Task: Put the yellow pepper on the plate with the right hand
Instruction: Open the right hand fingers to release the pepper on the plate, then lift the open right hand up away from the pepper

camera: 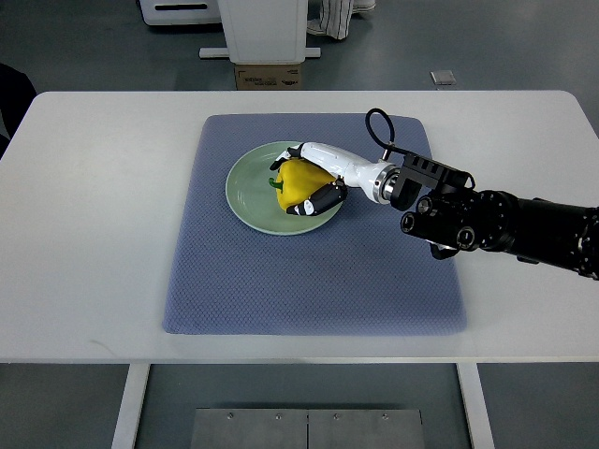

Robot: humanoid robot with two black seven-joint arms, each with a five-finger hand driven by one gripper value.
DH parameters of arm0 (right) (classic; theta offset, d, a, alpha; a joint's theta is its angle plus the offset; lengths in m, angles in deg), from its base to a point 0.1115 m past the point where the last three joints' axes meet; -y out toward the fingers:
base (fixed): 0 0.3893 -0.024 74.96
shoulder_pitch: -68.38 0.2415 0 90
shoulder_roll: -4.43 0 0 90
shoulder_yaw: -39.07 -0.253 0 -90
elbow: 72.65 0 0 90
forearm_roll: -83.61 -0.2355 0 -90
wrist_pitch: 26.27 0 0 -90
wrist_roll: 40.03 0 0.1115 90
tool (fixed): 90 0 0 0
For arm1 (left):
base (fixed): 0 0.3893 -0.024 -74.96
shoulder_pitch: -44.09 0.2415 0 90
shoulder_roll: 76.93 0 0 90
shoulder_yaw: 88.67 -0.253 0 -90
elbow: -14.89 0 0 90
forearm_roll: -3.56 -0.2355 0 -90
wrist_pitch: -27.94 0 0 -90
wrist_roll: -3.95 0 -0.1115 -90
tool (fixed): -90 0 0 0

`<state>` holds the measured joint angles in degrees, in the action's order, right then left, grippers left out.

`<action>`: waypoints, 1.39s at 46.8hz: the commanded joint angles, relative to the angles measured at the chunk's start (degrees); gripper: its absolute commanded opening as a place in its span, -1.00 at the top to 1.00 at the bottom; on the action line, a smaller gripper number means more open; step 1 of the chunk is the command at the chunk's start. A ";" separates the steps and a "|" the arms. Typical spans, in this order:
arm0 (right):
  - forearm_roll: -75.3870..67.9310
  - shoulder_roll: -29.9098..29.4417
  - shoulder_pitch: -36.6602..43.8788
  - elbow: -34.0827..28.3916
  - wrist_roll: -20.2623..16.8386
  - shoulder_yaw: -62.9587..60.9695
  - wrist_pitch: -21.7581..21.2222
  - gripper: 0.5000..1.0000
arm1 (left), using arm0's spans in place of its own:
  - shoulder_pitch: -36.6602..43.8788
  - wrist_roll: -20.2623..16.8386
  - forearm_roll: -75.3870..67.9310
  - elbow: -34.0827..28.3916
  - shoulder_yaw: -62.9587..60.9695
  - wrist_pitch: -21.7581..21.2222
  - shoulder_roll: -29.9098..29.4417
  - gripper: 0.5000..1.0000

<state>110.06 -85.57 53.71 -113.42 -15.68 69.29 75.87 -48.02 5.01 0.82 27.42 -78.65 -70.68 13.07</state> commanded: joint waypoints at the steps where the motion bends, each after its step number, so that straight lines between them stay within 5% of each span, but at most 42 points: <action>1: 0.01 0.01 -0.01 -0.01 0.00 0.01 -0.01 0.57 | 0.00 -0.01 0.02 0.04 0.00 0.00 0.00 -1.00; 5: -0.08 0.01 -0.36 0.16 0.00 0.01 0.34 0.06 | 0.00 -0.01 0.02 0.04 0.00 0.00 0.00 -1.00; 9: -0.08 0.01 -0.54 0.69 0.00 -0.08 2.18 -0.80 | 0.00 -0.01 -0.07 0.04 0.00 0.00 0.00 -1.00; 11: -0.08 0.01 -0.63 0.78 0.00 -0.08 3.06 -0.95 | 0.00 -0.01 0.02 0.04 0.00 0.00 0.00 -1.00; 33: -0.70 0.01 -0.36 0.78 0.18 -1.04 3.42 -1.00 | 0.00 -0.01 0.02 0.04 0.00 0.00 0.00 -1.00; 48: -1.49 0.01 -4.93 0.86 0.35 -20.46 3.42 -1.00 | 0.00 -0.01 0.02 0.04 0.00 0.00 0.00 -1.00; 65: -5.17 0.01 -9.33 0.86 0.61 -27.31 2.63 -1.00 | 0.00 -0.01 -0.07 -0.05 0.00 0.00 0.00 -1.00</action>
<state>106.96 -85.57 45.40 -112.56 -14.99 44.59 78.96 -48.02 4.99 0.82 27.43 -78.65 -70.68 13.07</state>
